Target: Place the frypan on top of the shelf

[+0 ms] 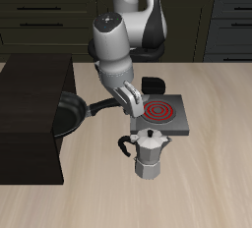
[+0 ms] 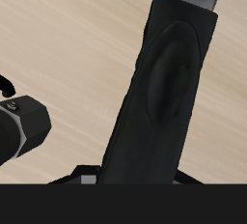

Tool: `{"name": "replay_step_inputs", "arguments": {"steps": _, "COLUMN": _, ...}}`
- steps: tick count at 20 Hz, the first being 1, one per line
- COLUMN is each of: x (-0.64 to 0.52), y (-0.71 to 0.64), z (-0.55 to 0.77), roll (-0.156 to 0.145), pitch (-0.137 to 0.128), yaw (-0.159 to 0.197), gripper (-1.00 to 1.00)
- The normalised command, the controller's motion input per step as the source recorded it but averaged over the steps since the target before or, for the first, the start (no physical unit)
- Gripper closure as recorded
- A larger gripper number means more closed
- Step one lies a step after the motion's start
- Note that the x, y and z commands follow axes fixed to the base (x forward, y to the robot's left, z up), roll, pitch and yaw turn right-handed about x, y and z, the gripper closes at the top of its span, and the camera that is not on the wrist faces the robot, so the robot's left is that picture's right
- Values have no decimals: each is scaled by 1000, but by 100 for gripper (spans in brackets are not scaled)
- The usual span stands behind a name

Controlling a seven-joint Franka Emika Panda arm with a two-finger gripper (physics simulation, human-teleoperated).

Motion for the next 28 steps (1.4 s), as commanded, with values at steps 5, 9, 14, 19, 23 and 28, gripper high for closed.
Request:
{"name": "replay_step_inputs", "arguments": {"steps": 5, "x": -68, "y": 184, "z": 131, "roll": 17, "pitch": -20, "yaw": 57, "gripper": 100}}
{"name": "replay_step_inputs", "arguments": {"steps": 9, "x": -67, "y": 97, "z": 117, "roll": -14, "pitch": -10, "yaw": 71, "gripper": 100}}
{"name": "replay_step_inputs", "arguments": {"steps": 14, "x": -61, "y": 90, "z": 41, "roll": 12, "pitch": 0, "yaw": 35, "gripper": 100}}
{"name": "replay_step_inputs", "arguments": {"steps": 19, "x": -82, "y": 119, "z": 27, "roll": 14, "pitch": 0, "yaw": 54, "gripper": 100}}
{"name": "replay_step_inputs", "arguments": {"steps": 23, "x": -112, "y": 181, "z": 75, "roll": 30, "pitch": -15, "yaw": 54, "gripper": 100}}
{"name": "replay_step_inputs", "arguments": {"steps": 28, "x": -117, "y": 154, "z": 94, "roll": 19, "pitch": -9, "yaw": 56, "gripper": 100}}
